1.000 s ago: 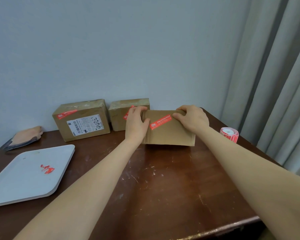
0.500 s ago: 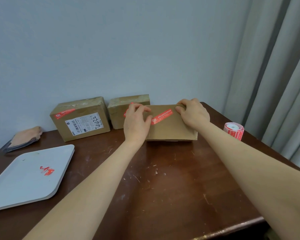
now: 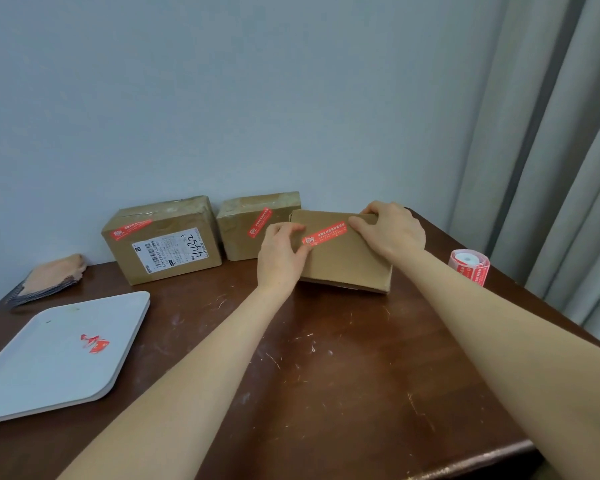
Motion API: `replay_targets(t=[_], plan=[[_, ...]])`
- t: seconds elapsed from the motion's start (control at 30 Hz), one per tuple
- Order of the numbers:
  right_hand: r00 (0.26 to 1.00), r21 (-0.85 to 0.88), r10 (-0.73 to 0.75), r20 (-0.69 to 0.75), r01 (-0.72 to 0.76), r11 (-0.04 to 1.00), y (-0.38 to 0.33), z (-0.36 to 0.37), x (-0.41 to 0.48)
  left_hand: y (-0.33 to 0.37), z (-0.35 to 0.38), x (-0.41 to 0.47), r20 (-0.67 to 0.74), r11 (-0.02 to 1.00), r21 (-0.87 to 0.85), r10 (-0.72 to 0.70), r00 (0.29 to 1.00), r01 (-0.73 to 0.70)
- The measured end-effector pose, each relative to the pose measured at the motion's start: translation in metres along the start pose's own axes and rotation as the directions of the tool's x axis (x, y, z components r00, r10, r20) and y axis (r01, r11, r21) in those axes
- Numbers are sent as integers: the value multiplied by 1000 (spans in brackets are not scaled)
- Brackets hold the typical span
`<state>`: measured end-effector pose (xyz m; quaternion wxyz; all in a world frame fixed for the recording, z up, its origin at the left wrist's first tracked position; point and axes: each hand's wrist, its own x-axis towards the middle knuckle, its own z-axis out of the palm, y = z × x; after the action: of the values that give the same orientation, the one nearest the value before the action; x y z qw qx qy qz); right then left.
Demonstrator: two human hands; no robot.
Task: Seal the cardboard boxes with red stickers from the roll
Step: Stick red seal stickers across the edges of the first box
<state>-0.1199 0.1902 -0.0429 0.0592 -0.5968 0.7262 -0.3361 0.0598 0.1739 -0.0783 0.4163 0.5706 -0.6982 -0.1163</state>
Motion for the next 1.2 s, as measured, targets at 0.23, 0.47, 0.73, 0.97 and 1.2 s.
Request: replay_targets(t=[0.23,0.47,0.73,0.97,1.2], plan=[[996,117,-85,39,80,990,4,6,0,14,1,3,-66,961,68,273,960,-268],[991,237,-122,61,105,966,5,9,3,10,-2,14,63,917,132,371,926,-377],[996,176,82,36,-87,980,-3,24,3,18,-11,13,107,911,205,343,933,-358],[999,201,45,-15,-41,979,2,21,4,28,-13,18,182,916,222,299,937,-335],[999,179,42,-20,-38,983,2,23,5,39,-18,23,224,784,428,390,893,-450]])
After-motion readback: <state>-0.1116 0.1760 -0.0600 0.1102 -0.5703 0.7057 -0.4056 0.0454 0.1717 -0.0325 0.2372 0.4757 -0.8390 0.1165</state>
